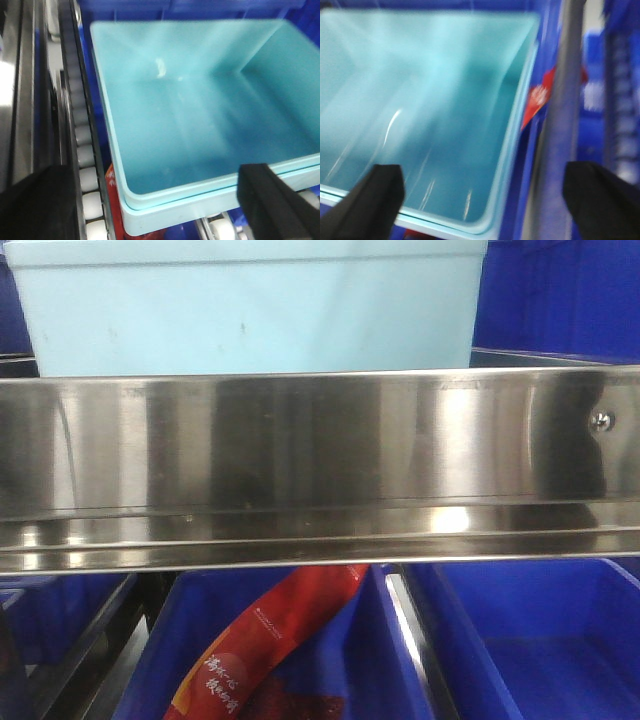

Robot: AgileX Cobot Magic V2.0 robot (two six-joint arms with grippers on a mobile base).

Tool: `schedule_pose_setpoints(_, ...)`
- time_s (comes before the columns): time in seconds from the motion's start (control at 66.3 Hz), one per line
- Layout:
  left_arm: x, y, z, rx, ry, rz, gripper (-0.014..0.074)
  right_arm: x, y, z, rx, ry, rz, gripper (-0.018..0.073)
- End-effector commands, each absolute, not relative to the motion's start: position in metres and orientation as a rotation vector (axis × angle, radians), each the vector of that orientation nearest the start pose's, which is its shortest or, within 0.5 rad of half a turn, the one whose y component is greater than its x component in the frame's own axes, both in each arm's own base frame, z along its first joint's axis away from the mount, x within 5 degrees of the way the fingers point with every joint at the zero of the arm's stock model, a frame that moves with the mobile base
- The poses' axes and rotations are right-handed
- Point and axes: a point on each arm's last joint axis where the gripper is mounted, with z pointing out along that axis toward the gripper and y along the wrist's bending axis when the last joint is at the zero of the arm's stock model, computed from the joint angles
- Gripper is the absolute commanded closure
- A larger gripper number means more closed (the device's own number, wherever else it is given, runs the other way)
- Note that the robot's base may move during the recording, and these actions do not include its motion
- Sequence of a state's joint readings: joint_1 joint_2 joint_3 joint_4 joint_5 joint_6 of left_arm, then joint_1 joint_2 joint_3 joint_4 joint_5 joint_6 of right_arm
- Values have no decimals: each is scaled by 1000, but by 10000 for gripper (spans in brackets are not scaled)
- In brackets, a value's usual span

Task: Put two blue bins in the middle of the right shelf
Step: 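Open both grippers and release the teal bin's side walls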

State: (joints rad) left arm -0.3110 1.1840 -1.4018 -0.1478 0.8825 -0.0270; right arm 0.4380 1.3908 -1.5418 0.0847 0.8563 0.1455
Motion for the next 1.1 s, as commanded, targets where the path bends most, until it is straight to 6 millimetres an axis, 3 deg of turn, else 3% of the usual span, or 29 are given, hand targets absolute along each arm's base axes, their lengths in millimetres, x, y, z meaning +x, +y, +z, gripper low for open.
schedule_pose_setpoints(0.0,206,-77,461,276,2075,-365,168,257,124,452,-307,2125,397,181)
schedule_pose_setpoints(0.121,187,-67,468,276,2029,-318,424,243,116,461,-308,2101,383,487)
schedule_pose_setpoints(0.226,171,-60,462,271,2005,-288,672,232,105,459,-324,2085,294,726)
schedule_pose_setpoints(0.256,168,-58,459,271,2000,-281,707,230,103,457,-328,2084,278,721)
schedule_pose_setpoints(0.438,147,-48,427,199,1985,-286,707,209,92,430,-343,2102,245,720)
schedule_pose_setpoints(0.83,89,-28,367,191,1823,-280,707,146,64,338,-354,2010,278,720)
schedule_pose_setpoints(1.086,53,-17,340,173,1635,-307,707,105,46,314,-330,1835,321,720)
